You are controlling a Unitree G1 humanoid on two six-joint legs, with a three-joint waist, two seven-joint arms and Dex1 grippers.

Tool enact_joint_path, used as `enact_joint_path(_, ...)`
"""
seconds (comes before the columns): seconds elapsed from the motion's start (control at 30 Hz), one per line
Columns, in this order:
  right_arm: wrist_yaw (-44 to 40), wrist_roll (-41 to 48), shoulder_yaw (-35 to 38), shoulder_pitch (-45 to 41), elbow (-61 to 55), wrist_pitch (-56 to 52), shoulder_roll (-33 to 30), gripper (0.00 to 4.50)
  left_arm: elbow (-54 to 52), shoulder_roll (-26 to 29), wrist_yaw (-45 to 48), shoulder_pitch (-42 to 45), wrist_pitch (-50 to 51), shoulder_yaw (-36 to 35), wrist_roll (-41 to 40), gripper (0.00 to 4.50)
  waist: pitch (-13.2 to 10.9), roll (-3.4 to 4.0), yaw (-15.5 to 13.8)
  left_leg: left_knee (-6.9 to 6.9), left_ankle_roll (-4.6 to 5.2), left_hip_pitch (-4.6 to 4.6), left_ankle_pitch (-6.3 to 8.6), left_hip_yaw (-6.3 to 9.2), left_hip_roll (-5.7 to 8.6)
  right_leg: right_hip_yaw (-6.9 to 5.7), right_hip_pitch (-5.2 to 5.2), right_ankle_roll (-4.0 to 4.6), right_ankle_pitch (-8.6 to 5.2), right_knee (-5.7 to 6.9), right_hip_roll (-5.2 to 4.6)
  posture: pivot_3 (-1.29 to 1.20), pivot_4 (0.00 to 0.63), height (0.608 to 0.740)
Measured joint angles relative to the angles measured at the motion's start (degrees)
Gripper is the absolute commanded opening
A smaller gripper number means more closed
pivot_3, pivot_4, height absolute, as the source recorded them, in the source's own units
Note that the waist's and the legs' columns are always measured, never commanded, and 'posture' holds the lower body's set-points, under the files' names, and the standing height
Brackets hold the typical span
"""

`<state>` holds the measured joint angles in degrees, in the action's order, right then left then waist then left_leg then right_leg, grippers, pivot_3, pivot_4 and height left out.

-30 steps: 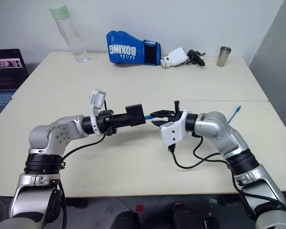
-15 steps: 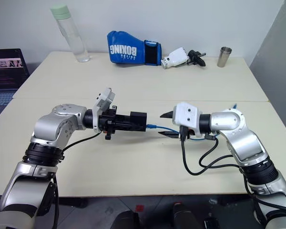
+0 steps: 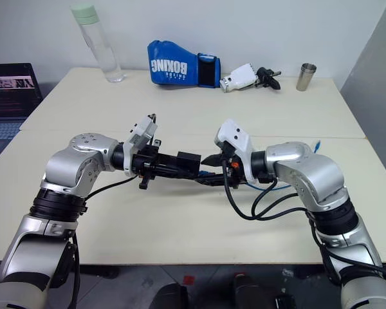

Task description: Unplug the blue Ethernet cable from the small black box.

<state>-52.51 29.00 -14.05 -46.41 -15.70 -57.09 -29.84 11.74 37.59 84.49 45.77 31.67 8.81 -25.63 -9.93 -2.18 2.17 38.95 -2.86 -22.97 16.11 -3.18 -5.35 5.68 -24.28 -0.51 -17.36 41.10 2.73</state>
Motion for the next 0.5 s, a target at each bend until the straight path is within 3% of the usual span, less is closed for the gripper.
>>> enact_joint_path(0.5, -3.8, -0.7, -1.8, -0.9, 3.9, 2.3, -0.5, 2.63, -2.1, 1.0, 0.1, -0.6, -0.7, 0.0, 0.0, 0.78, 0.0, 0.0, 0.0, 0.0, 0.0, -0.01, 0.0, 0.01, 0.0, -0.01, 0.0, 0.0, 0.0, -0.01, 0.0, 0.0, 0.15, 0.74)
